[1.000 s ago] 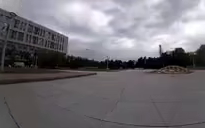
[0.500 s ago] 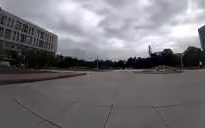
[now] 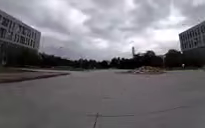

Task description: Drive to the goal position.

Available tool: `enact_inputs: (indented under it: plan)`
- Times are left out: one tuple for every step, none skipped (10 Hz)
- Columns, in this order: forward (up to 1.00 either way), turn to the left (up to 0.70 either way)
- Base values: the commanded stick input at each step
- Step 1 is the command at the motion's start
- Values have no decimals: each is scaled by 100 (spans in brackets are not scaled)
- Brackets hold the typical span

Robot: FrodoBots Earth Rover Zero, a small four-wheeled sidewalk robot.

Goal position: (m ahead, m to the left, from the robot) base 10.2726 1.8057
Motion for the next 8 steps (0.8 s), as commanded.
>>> enact_inputs:
  plan:
    - [70, -9]
    - [70, 0]
    - [70, 0]
    - [70, 0]
    - [70, 0]
    - [70, 0]
    - [70, 0]
    - [70, 0]
